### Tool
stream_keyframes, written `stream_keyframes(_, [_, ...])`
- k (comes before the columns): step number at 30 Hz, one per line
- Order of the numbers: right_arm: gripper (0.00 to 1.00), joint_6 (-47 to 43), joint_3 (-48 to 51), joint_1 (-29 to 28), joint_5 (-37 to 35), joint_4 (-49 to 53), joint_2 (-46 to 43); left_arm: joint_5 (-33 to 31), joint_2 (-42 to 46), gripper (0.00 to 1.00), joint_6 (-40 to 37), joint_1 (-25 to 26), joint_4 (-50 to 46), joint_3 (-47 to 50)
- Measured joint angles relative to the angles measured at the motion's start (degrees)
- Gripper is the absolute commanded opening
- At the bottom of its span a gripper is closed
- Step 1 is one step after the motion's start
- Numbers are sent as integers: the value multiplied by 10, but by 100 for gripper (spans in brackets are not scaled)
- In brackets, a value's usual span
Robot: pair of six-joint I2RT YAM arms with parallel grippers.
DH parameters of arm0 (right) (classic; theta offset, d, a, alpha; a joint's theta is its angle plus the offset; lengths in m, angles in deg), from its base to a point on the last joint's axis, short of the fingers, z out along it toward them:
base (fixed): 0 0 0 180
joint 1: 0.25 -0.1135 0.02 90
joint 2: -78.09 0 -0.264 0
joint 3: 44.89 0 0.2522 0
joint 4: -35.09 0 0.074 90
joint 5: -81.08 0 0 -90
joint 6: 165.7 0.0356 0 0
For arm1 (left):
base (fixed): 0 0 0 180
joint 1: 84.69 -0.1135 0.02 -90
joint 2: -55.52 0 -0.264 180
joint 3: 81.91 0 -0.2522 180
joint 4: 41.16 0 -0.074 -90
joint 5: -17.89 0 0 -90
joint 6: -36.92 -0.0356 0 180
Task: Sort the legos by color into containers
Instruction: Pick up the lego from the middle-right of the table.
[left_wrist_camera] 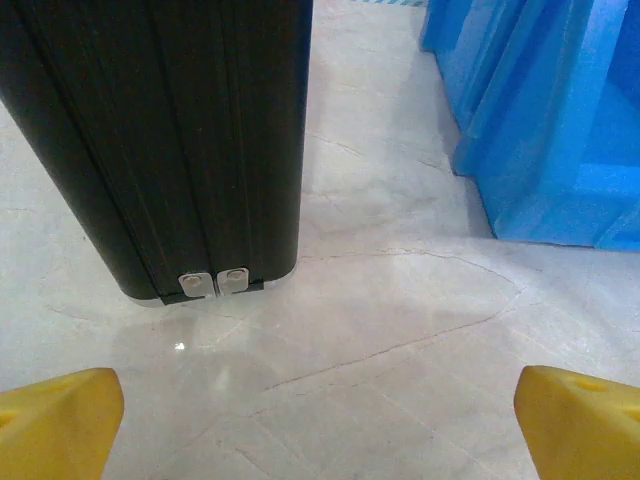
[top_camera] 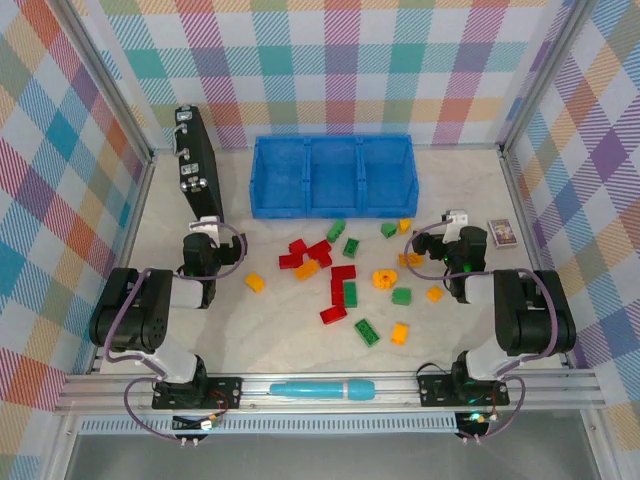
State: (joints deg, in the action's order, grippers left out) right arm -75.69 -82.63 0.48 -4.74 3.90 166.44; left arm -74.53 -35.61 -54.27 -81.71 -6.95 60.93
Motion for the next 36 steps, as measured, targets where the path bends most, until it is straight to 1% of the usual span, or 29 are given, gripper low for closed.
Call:
stream_keyframes(29, [99,0,0,0,0,0,0,0,0,100,0,0,-2,0])
stream_keyframes(30, [99,0,0,0,2,0,-1,-1,2,100,0,0,-11,-3])
stream_keyframes(32, [99,-1,-2,0,10,28,-17,-5,15,100,1,0,-78,-30])
stream_keyframes(34, [99,2,-25,0,10,113,-56,-25,34,100,5,3,-175,-87])
stream_keyframes(35, [99,5,-52,0,12,168,-80,-39,44,100,10,5,-233,-133])
stream_keyframes(36, [99,6,-75,0,16,200,-94,-47,51,100,14,6,-274,-170])
